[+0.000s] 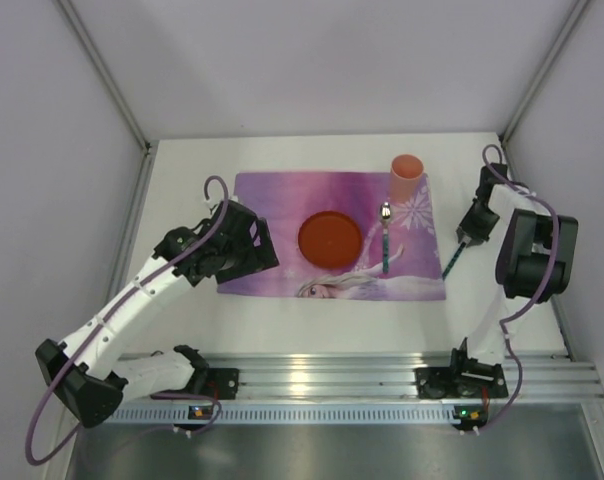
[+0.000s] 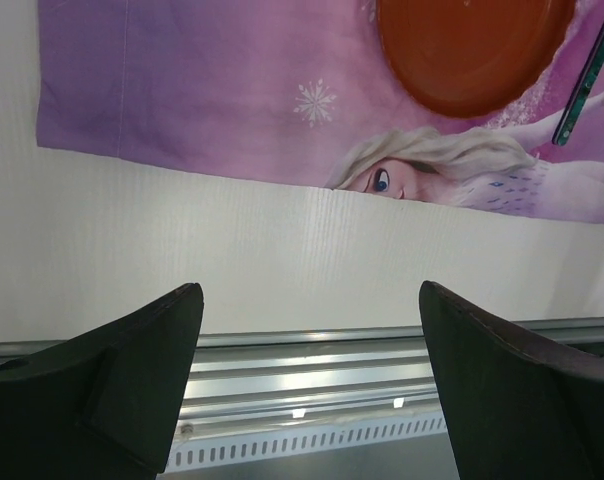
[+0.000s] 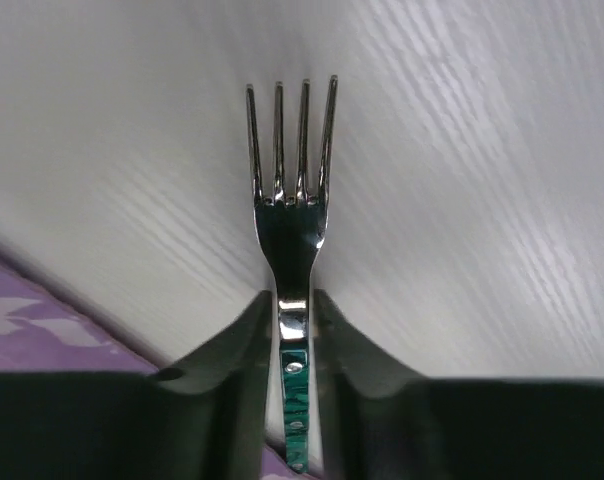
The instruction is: Set the dinner table for one person
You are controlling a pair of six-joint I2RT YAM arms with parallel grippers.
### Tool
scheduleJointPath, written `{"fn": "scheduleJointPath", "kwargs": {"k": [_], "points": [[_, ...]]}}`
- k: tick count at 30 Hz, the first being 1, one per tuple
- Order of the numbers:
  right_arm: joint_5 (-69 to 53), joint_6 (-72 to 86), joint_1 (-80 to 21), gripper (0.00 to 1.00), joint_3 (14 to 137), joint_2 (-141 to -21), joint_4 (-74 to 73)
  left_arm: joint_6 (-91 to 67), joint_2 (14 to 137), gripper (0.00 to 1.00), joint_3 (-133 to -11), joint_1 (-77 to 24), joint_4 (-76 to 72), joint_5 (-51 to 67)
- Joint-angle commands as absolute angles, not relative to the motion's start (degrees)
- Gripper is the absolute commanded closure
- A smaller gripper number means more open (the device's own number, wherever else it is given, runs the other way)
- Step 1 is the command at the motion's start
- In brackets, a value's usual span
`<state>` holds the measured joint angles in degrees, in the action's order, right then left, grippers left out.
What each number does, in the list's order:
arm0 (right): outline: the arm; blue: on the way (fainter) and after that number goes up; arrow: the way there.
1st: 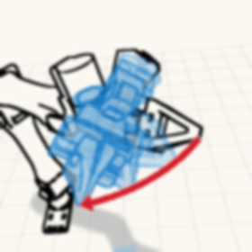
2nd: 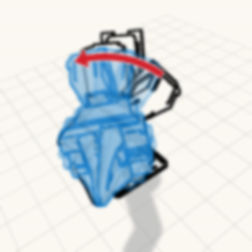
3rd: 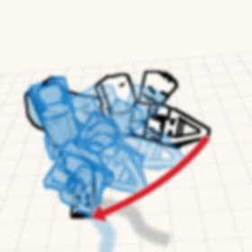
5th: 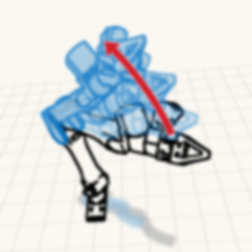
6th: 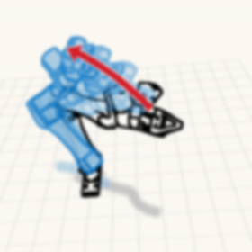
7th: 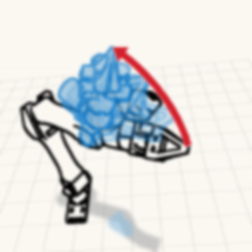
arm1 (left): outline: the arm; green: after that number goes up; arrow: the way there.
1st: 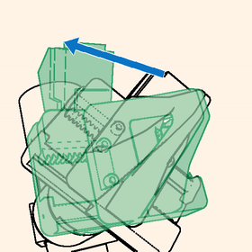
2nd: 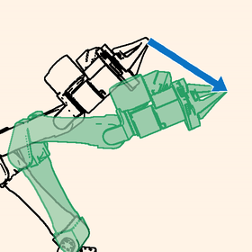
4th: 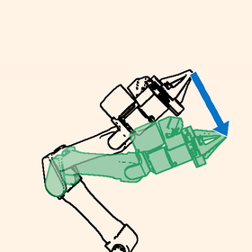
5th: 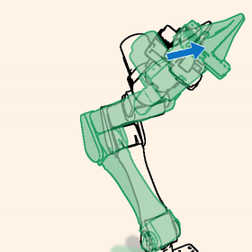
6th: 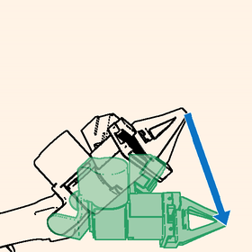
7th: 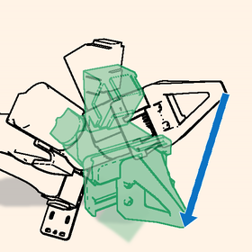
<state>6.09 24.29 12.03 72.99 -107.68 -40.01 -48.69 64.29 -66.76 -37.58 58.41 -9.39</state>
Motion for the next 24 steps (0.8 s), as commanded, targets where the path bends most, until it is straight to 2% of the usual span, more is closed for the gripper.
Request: {"fn": "scheduleJointPath", "kwargs": {"k": [1,2,3,5,12,24], "points": [[2.3,23.6,8.8,0.67,78.4,-108.2,-37.9,-52.0,64.8,0.06,-68.9,-37.8,60.4,-9.8],[2.6,23.3,8.5,0.54,79.3,-107.3,-39.4,-52.6,64.3,0.06,-68.3,-37.9,60.3,-10.0],[2.8,23.4,8.4,0.32,79.2,-106.4,-40.0,-53.6,63.9,0.06,-67.9,-37.8,60.2,-10.2],[2.9,24.1,8.0,0.22,78.2,-102.9,-40.8,-54.4,62.1,0.06,-65.8,-37.8,59.3,-10.4],[5.0,24.2,5.3,0.21,71.7,-95.1,-41.0,-55.3,59.1,0.06,-62.5,-37.9,57.6,-10.5],[6.9,27.3,5.4,0.30,66.9,-103.6,-36.3,-54.4,59.8,0.06,-64.9,-37.8,60.4,-11.3]]}}
